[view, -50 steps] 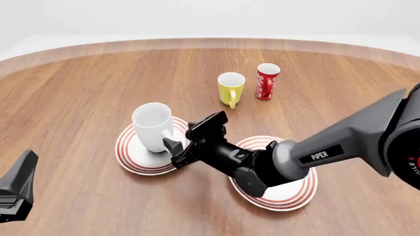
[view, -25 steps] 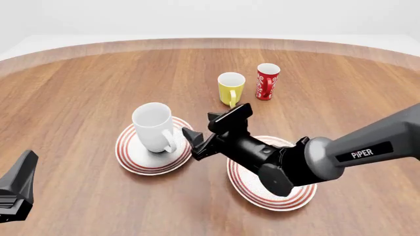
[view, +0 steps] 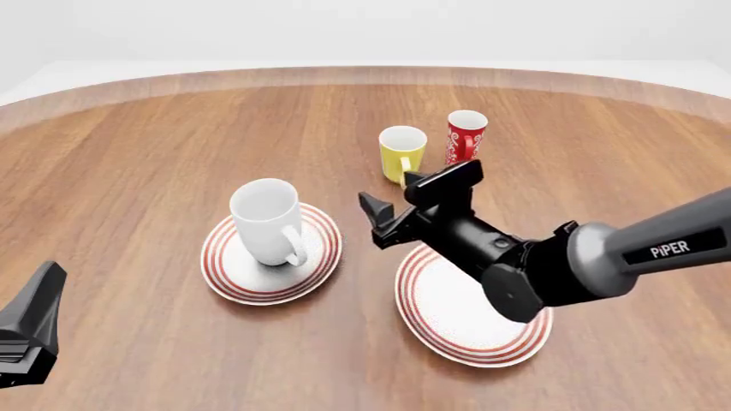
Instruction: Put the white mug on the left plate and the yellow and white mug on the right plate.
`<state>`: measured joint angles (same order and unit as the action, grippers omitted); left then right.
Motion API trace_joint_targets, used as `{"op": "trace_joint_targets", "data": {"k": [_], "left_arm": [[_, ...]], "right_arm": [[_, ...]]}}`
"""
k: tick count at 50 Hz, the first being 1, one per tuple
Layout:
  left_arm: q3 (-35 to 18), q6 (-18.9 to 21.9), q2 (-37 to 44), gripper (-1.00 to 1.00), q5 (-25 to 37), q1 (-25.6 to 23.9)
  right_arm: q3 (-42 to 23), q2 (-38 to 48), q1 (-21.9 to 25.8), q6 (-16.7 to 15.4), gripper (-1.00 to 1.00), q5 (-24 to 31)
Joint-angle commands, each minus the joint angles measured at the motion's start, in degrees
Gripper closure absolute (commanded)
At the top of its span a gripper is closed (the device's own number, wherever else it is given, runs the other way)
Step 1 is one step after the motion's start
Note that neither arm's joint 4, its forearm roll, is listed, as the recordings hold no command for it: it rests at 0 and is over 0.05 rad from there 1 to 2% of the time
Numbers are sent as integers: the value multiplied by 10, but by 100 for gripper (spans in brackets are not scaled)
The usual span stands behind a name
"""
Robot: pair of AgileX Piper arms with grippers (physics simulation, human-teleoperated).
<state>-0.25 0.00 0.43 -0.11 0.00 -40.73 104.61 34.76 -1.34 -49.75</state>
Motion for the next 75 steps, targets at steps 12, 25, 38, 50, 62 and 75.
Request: {"op": "trace_joint_targets", "data": {"k": [12, 25, 38, 50, 62, 75], "left_arm": [[0, 0, 0, -100, 0, 0], [0, 0, 0, -100, 0, 0], [0, 0, 0, -100, 0, 0], [0, 0, 0, -100, 0, 0], [0, 0, 0, -100, 0, 0], [0, 0, 0, -100, 0, 0]], "right_arm": [[-48, 15, -69, -14, -100, 38], [-102, 30, -89, -20, -100, 93], [-149, 53, -102, -15, -100, 129], [-197, 91, -112, -11, -100, 151], [-223, 115, -117, -1, -100, 154], [-237, 144, -112, 15, -100, 146]]}}
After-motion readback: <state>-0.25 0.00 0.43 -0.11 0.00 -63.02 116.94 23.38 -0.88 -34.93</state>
